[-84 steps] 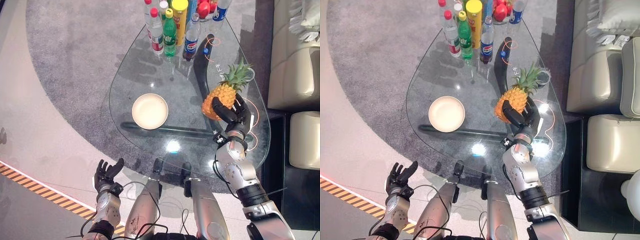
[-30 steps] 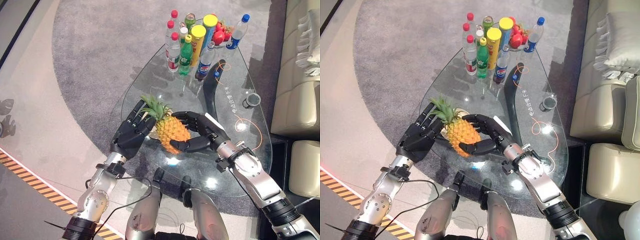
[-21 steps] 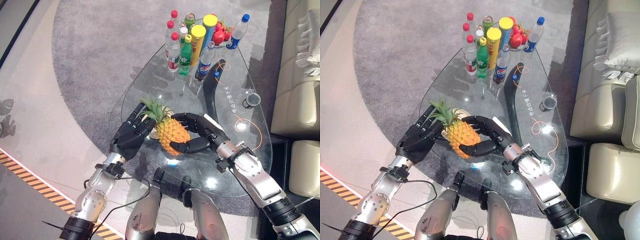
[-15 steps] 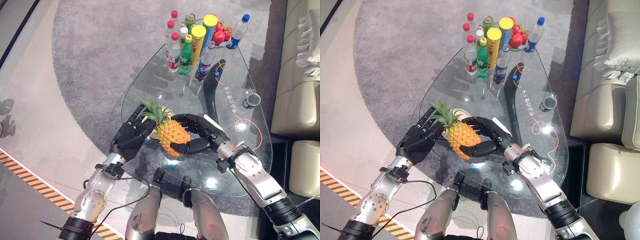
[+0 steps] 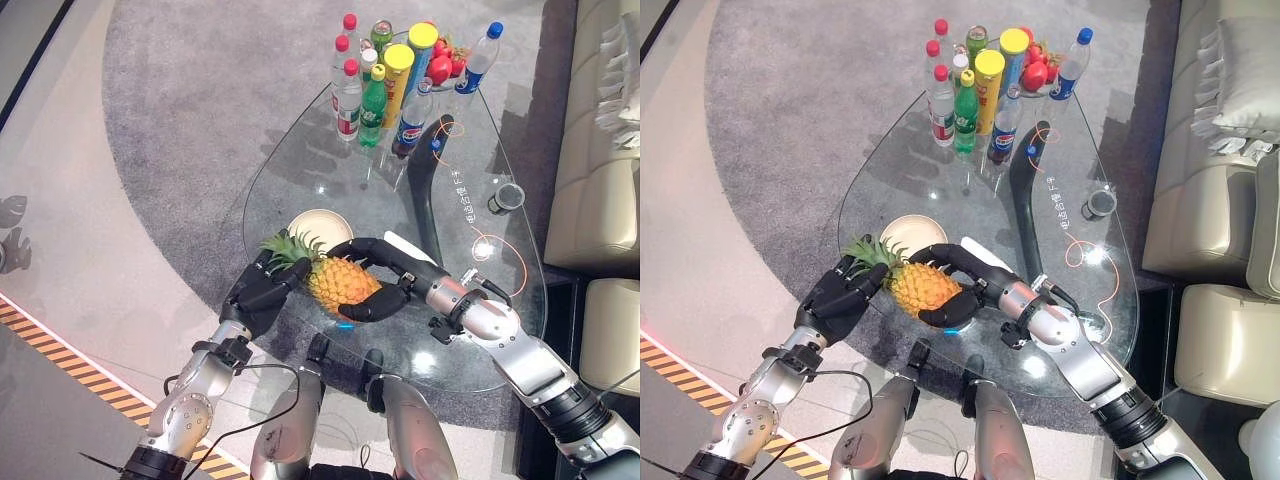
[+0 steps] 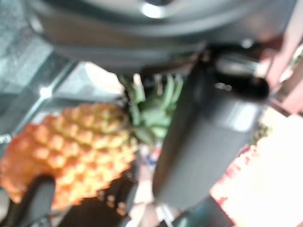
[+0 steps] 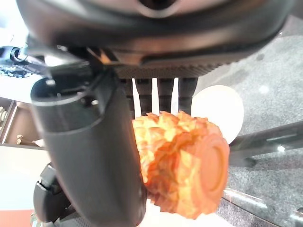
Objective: Pick up the fruit to the plate
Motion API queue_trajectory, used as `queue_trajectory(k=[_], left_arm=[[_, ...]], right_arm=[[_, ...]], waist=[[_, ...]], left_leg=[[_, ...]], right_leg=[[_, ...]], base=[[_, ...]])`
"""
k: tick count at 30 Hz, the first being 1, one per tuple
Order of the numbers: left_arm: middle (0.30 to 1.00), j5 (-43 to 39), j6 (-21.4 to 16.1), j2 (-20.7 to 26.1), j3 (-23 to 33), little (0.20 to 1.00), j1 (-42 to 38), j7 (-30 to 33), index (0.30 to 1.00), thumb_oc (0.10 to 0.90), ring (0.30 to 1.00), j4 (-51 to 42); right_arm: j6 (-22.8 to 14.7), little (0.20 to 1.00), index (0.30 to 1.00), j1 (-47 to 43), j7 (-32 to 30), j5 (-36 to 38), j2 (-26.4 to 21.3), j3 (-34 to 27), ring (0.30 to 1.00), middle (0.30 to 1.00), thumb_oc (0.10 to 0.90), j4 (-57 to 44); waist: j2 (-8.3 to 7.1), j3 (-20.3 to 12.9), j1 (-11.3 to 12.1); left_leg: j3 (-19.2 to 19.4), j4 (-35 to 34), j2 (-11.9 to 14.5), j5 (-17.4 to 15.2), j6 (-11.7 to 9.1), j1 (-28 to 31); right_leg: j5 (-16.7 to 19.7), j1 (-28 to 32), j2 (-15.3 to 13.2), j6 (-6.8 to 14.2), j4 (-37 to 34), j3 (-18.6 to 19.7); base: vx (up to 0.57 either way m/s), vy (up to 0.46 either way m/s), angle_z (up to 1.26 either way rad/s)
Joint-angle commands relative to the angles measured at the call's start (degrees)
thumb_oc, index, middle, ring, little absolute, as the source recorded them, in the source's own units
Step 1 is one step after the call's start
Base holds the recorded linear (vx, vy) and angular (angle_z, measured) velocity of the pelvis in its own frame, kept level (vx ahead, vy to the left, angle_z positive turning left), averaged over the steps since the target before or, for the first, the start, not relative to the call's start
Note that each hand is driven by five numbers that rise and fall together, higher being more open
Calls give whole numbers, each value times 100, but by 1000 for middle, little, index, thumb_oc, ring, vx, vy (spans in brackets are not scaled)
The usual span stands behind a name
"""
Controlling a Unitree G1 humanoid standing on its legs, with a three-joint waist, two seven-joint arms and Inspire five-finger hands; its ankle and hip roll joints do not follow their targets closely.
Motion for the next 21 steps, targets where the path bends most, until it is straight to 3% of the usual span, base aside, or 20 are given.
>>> queue_trajectory(k=[1,5,15,19,20,21], left_arm=[[900,-117,-253,-232,-308,900,-301,-394,900,800,900,-768],[900,-148,-234,-262,-412,900,-334,-395,900,800,900,-739],[900,-820,-263,-510,-528,900,-299,-288,900,800,900,-601],[900,-931,-20,-642,-625,900,-283,97,900,800,900,-469],[587,-1003,21,-657,-640,535,-250,125,587,435,587,-445],[547,-1041,55,-659,-635,488,-231,150,547,388,547,-438]], right_arm=[[-703,200,300,-558,776,1197,607,844,300,300,100,-1389],[-680,200,300,-618,1039,1832,816,943,300,300,100,-1429],[-897,200,300,-597,1285,1854,1196,1064,300,300,100,-1396],[-882,200,300,-671,1240,1783,1350,1102,300,300,100,-1399],[-887,200,300,-665,1207,1747,1338,1102,300,300,100,-1407],[-892,200,300,-658,1184,1744,1320,1097,300,300,100,-1412]], waist=[[-200,-567,-92],[-189,-571,-80],[-172,-594,-63],[-182,-598,-60],[-183,-596,-61],[-183,-593,-61]], left_leg=[[149,677,-392,-333,449,-144],[131,679,-403,-343,454,-142],[145,710,-426,-364,466,-166],[154,701,-440,-368,464,-166],[164,692,-438,-364,465,-166],[168,686,-438,-365,466,-163]], right_leg=[[456,562,166,62,-803,367],[459,555,169,64,-803,379],[485,522,144,67,-813,382],[508,518,142,75,-840,385],[514,513,142,77,-847,384],[517,519,140,79,-859,383]], base=[[0,0,0],[0,0,0],[0,0,0],[0,0,0],[0,0,0],[0,0,0]])
